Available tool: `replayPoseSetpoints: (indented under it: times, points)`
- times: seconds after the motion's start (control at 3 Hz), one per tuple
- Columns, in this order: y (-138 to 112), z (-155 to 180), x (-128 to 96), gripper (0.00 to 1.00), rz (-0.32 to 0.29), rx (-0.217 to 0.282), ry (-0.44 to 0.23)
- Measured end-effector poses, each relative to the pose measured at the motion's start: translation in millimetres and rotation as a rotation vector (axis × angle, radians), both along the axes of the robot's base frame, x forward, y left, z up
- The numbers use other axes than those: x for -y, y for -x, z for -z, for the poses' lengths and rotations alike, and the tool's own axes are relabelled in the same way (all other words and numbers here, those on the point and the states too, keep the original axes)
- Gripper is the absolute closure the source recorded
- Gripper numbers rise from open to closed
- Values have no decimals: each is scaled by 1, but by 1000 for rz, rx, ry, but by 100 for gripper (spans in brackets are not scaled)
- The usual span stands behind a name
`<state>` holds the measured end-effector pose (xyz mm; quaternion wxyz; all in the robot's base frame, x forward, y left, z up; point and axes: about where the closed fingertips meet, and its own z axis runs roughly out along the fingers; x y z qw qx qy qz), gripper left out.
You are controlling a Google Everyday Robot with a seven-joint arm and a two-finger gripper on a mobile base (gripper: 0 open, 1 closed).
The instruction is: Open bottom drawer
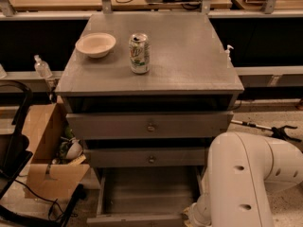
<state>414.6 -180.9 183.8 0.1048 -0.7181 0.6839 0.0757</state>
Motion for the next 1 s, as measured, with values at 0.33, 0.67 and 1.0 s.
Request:
replayPoseSetpoints:
  times: [0.33, 0.67, 1.0]
  points:
    - [0, 0, 0, 100, 0, 0, 0]
    - [4, 0, -1, 100, -1, -10, -6]
    - [4, 0, -1, 100, -1, -11, -6]
